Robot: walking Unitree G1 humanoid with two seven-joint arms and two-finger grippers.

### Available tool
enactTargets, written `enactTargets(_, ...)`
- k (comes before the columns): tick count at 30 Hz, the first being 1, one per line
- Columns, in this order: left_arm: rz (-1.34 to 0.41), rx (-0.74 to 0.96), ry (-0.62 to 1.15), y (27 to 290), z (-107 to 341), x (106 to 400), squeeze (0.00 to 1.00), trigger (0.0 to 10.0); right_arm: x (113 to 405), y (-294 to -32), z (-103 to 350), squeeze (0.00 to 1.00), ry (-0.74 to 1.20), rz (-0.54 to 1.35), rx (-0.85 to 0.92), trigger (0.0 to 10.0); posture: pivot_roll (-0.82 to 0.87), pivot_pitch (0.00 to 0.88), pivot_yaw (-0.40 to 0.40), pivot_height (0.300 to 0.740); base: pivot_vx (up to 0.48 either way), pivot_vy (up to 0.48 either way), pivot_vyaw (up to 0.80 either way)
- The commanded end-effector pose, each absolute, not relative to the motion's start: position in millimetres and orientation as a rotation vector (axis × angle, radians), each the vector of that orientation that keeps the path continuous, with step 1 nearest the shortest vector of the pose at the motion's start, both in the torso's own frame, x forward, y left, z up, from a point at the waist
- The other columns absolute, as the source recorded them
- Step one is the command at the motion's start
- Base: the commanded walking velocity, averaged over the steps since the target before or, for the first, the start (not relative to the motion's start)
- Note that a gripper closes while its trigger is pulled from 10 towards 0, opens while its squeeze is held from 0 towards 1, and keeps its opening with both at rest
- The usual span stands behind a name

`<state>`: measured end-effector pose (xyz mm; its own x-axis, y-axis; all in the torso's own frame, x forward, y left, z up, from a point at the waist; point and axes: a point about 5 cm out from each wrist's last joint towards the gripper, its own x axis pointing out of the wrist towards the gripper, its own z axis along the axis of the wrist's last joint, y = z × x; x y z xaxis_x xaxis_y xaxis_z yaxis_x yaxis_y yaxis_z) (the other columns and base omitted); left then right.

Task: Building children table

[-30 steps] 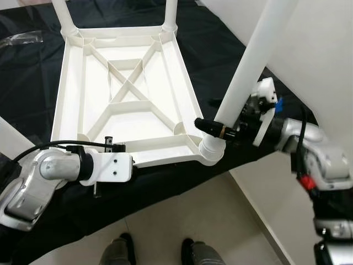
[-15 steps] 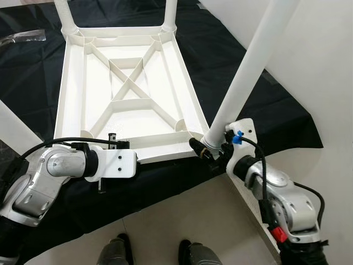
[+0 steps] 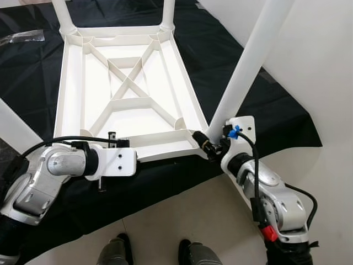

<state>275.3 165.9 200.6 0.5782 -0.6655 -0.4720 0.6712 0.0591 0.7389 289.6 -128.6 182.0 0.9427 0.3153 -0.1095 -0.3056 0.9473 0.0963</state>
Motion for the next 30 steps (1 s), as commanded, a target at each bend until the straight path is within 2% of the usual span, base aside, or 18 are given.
enactTargets(1, -1.067, 1.128, -0.031, 151, 192, 270, 0.00, 10.0, 288, -122, 205, 0.00, 0.012, 0.333, 0.105, 0.0, -0.08, 0.192, -0.121, 0.740, 0.000, 0.000, 0.00)
enactTargets(6, -1.074, 1.125, -0.029, 150, 191, 269, 0.00, 10.0, 285, -113, 211, 0.00, -0.030, 0.455, 0.070, 0.0, -0.08, 0.195, -0.124, 0.740, 0.000, 0.000, 0.00)
enactTargets(17, -1.073, 1.128, -0.022, 152, 191, 267, 0.00, 10.0, 281, -119, 217, 0.00, -0.059, 0.611, 0.036, 0.0, -0.07, 0.209, -0.131, 0.740, 0.000, 0.000, 0.00)
enactTargets(19, -1.072, 1.134, -0.018, 154, 193, 265, 0.00, 10.0, 279, -125, 222, 0.00, -0.087, 0.790, 0.026, 0.0, -0.07, 0.219, -0.137, 0.740, 0.000, 0.000, 0.00)
enactTargets(20, -1.072, 1.134, -0.018, 154, 193, 265, 0.00, 10.0, 279, -125, 222, 0.00, -0.087, 0.790, 0.026, 0.0, -0.07, 0.219, -0.137, 0.740, 0.000, 0.000, 0.00)
enactTargets(21, -1.072, 1.137, -0.017, 155, 194, 264, 0.00, 10.0, 278, -130, 225, 0.00, -0.102, 0.871, 0.012, 0.0, -0.06, 0.225, -0.139, 0.740, 0.000, 0.000, 0.00)
enactTargets(22, -1.069, 1.148, -0.008, 159, 196, 263, 0.00, 10.0, 277, -138, 233, 0.00, -0.101, 1.043, -0.027, 0.0, -0.05, 0.233, -0.147, 0.740, 0.000, 0.000, 0.00)
enactTargets(24, -1.069, 1.148, -0.008, 159, 196, 263, 0.00, 10.0, 277, -138, 233, 0.00, -0.101, 1.043, -0.027, 0.0, -0.05, 0.233, -0.147, 0.740, 0.000, 0.000, 0.00)
enactTargets(27, -1.058, 1.163, 0.005, 164, 199, 262, 0.00, 10.0, 275, -140, 239, 0.00, -0.071, 1.224, -0.066, 0.0, -0.04, 0.241, -0.152, 0.740, 0.000, 0.000, 0.00)
enactTargets(30, -1.053, 1.168, 0.008, 167, 200, 261, 0.00, 10.0, 274, -140, 239, 0.00, -0.049, 1.294, -0.068, 0.0, -0.04, 0.247, -0.157, 0.740, 0.000, 0.000, 0.00)
